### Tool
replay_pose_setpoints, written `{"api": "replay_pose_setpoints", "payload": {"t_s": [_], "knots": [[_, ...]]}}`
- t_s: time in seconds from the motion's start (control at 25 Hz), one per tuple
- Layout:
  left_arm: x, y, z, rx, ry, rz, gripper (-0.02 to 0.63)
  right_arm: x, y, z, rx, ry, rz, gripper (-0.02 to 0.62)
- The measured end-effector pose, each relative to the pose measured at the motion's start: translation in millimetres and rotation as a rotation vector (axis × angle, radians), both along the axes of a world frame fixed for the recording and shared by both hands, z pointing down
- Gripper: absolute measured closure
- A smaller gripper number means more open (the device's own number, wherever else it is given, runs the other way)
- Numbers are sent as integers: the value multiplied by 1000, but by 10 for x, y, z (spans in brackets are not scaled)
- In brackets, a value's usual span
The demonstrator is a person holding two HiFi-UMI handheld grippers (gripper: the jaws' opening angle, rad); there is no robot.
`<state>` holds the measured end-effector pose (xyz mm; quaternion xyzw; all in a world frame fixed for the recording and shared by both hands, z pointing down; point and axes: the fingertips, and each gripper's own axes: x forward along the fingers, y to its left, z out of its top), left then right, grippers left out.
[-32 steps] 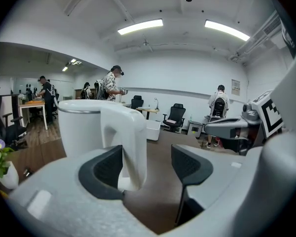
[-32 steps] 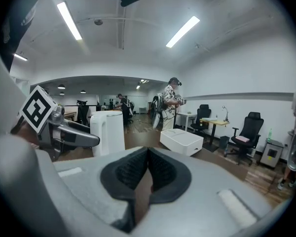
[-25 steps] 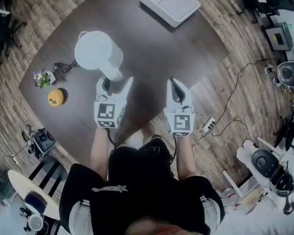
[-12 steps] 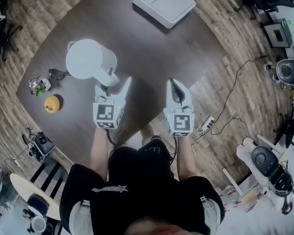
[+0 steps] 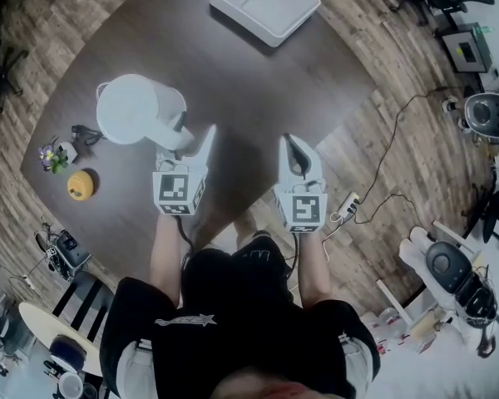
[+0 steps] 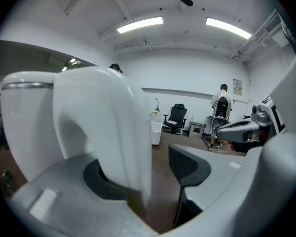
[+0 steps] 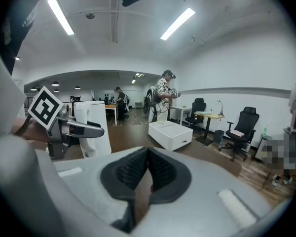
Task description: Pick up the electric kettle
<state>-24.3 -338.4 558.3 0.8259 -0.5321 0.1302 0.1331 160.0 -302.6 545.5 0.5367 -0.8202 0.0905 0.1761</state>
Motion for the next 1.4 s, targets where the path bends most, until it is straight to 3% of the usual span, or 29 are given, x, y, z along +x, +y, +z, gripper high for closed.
{"api": "replay_pose_setpoints", "payload": {"t_s": [0.24, 0.52, 1.12, 1.4], "knots": [[41, -107, -4, 5, -10, 6, 382, 80, -19, 15, -5, 5, 4, 591], [-68, -182, -10, 39, -61, -75, 537, 174, -33, 49, -12, -5, 28, 591], [-56, -190, -42, 59, -69, -45, 540, 147, -52, 23, -12, -1, 30, 591], [-109, -139, -187, 60, -71, -42, 540, 148, -39, -102, 33, -6, 32, 591]]}}
